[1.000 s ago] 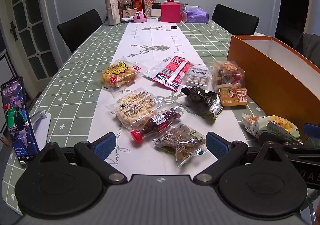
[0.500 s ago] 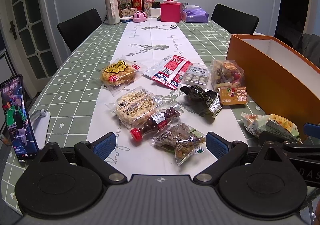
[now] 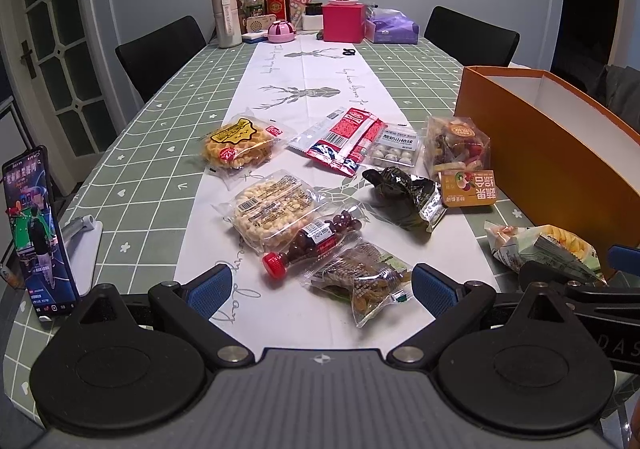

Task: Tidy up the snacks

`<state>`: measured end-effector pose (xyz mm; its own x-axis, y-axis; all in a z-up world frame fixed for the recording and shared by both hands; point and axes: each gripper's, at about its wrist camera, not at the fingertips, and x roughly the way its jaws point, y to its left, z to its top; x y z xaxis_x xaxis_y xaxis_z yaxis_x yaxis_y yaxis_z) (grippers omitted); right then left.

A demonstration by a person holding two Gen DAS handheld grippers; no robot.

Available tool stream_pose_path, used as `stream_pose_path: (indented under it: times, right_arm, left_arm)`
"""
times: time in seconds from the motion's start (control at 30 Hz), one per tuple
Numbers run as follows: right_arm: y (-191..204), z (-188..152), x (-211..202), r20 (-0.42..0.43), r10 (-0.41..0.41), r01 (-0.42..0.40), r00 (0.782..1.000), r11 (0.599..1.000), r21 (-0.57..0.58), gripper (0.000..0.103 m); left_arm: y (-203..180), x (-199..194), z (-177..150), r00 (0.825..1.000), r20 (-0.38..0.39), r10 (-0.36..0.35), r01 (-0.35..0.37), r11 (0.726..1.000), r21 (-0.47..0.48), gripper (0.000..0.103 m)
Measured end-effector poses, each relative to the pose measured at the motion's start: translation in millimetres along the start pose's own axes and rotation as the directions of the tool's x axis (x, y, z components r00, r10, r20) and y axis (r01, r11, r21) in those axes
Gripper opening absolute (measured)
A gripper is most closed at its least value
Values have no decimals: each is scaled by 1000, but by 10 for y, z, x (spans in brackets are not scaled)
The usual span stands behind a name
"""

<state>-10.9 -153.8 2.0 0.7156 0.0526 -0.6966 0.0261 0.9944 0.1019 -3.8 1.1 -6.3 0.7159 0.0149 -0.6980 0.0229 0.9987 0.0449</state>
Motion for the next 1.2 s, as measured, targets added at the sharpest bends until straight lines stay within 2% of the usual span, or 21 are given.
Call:
stream_pose_path:
  times: [1.2]
  right_arm:
    - [7,-6,22,-13,-2,3,1000,1000,4,100]
  left_arm:
    - [4,-1,-29,1000,-2,0,0,1000,2,103]
